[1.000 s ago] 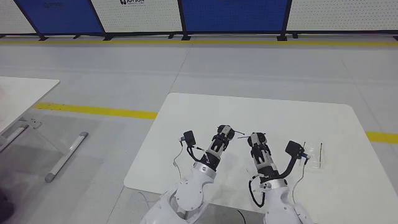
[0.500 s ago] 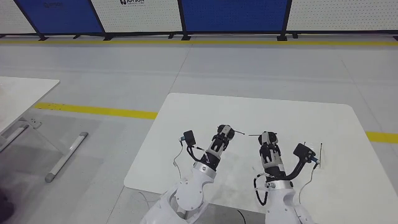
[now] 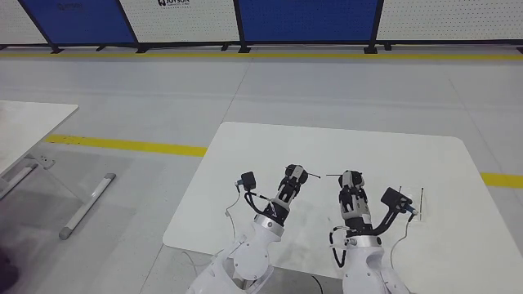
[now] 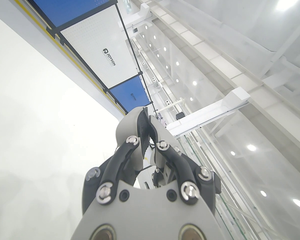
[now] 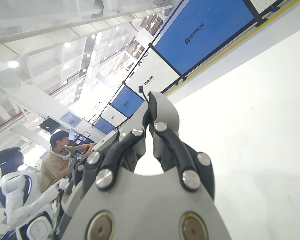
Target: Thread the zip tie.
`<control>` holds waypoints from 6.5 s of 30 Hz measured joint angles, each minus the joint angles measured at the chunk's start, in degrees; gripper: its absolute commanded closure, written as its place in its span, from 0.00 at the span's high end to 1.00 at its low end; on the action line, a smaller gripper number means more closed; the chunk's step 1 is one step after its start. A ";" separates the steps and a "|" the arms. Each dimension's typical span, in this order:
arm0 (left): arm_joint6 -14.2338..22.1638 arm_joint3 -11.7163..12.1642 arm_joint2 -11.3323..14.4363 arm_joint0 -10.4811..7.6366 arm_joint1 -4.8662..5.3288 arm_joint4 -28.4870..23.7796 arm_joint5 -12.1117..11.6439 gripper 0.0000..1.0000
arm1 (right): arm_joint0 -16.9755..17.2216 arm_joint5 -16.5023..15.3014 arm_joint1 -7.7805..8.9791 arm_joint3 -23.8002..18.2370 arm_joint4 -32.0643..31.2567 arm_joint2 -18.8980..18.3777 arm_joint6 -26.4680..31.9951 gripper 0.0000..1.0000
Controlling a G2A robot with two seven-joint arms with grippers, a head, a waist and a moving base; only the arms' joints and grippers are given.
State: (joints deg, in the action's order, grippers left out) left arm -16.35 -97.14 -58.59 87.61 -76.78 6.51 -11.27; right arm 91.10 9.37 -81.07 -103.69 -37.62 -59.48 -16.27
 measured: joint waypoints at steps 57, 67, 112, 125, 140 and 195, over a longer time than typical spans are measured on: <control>0.00 0.00 0.00 0.00 0.00 0.00 0.01 0.00 | 1.30 -4.20 -0.80 0.02 -1.35 -1.41 2.65 0.00; 0.00 0.00 0.00 0.00 0.00 0.00 0.01 0.00 | 0.83 -3.98 -1.11 0.74 -1.65 -0.75 2.68 0.00; 0.00 0.00 0.00 0.00 0.00 0.00 0.01 0.00 | 0.87 -4.97 -2.23 1.88 1.10 -0.82 -0.43 0.00; 0.00 0.00 0.00 0.00 0.00 0.00 0.01 0.00 | 1.98 -5.87 -2.14 1.16 0.27 -1.51 0.67 0.00; 0.00 0.00 0.00 0.00 0.00 0.00 0.01 0.00 | 0.79 -5.15 -2.46 2.38 -0.09 -0.98 2.05 0.00; -0.03 0.00 -0.12 -0.12 -0.20 -0.26 0.21 0.00 | 0.13 -7.60 -3.20 4.57 0.46 -1.68 1.01 0.00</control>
State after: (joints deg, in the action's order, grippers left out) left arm -16.38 -97.14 -58.71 87.49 -76.99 6.25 -11.05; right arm 91.23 1.77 -84.28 -99.12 -37.15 -61.16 -15.25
